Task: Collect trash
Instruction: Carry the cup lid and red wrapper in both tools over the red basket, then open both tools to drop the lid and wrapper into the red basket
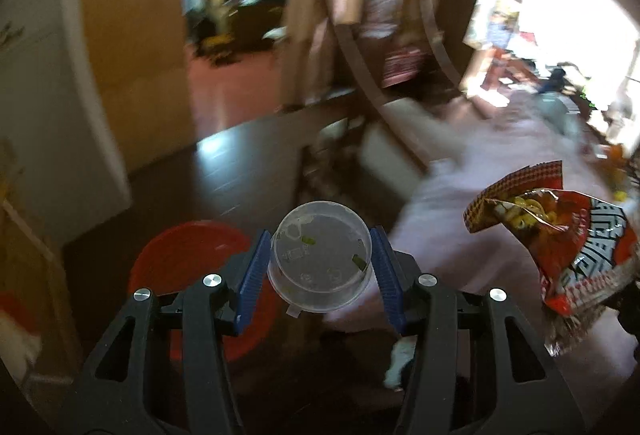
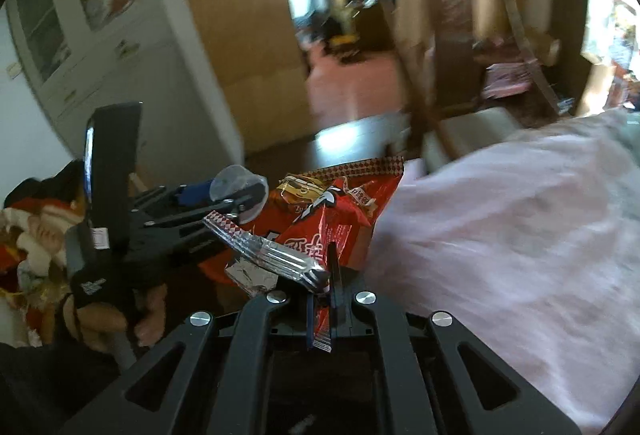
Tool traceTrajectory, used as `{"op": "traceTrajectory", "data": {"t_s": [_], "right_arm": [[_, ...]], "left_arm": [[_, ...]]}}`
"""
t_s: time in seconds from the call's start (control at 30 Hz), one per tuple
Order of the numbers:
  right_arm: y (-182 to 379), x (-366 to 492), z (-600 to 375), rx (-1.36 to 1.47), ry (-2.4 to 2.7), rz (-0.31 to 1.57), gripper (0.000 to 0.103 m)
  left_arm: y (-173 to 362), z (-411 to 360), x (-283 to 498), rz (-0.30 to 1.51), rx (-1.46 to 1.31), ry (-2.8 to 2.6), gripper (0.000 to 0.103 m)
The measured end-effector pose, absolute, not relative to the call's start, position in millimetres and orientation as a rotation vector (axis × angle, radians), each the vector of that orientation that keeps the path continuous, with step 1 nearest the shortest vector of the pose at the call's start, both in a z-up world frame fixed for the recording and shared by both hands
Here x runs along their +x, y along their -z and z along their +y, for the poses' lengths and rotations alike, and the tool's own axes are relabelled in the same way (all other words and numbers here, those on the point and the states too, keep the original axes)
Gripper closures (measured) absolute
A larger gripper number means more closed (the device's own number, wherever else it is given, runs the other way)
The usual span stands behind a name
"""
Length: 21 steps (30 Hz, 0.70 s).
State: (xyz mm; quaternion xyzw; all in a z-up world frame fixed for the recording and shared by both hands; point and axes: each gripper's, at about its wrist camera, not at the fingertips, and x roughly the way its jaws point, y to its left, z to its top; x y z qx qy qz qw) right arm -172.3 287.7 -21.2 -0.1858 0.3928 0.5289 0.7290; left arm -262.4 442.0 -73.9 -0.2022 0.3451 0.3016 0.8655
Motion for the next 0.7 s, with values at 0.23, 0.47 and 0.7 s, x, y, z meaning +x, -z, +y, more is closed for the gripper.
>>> {"op": "traceTrajectory", "data": {"t_s": [0.23, 0.47, 0.7], "right_arm": [[82.2, -184.4, 387.9, -0.468, -1.241, 1.021, 0.097], [135.4, -197.8, 456.8, -0.556, -1.296, 1.114, 0.097], [178.8, -190.7, 490.9, -0.558, -1.288, 1.275, 0.094]], "left_arm": [[150.3, 517.8, -299.0, 0.899, -0.507, -0.801, 0.052], [201.8, 547.3, -317.8, 1.001, -0.563, -0.890, 0.052], [230.8, 561.2, -314.1, 1.054, -0.603, -0.893, 0.052]]}}
